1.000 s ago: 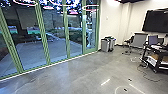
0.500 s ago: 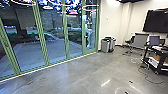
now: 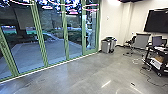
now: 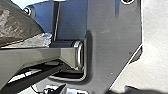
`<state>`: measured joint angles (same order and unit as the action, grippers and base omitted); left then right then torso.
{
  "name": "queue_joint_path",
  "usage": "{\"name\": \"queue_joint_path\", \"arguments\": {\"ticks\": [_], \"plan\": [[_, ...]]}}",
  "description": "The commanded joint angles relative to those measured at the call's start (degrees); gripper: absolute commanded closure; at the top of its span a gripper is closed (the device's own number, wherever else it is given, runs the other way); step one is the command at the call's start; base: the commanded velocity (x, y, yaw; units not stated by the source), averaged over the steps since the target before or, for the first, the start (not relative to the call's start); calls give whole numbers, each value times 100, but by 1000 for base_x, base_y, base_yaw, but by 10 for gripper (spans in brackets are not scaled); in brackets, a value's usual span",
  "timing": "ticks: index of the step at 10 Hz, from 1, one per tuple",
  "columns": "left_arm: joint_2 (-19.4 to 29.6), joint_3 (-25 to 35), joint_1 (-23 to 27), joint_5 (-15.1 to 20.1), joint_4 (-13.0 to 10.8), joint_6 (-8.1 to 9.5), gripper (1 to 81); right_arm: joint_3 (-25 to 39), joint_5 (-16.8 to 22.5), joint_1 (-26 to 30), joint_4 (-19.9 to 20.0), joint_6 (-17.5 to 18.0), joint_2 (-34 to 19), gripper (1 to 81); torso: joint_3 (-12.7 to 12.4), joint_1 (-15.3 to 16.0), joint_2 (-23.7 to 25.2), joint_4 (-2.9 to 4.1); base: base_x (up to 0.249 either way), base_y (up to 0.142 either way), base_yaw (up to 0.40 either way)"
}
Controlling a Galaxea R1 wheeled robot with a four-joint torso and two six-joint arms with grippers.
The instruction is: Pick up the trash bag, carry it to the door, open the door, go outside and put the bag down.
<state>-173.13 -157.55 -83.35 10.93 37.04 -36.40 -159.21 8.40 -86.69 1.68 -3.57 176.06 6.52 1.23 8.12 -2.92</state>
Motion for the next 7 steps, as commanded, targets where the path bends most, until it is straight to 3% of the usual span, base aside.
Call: {"name": "queue_joint_path", "arguments": {"ticks": [1, 7], "plan": [[24, 14, 314, 489, -12, -60, 811, 5, 338, 296, -19, -12, 20, 10, 0, 0, 0, 0, 169, 0, 0], [15, 14, 323, 480, -12, -60, 811, 5, 338, 287, -2, -12, 20, 10, 0, 0, 0, 0, 169, 0, 0]]}}
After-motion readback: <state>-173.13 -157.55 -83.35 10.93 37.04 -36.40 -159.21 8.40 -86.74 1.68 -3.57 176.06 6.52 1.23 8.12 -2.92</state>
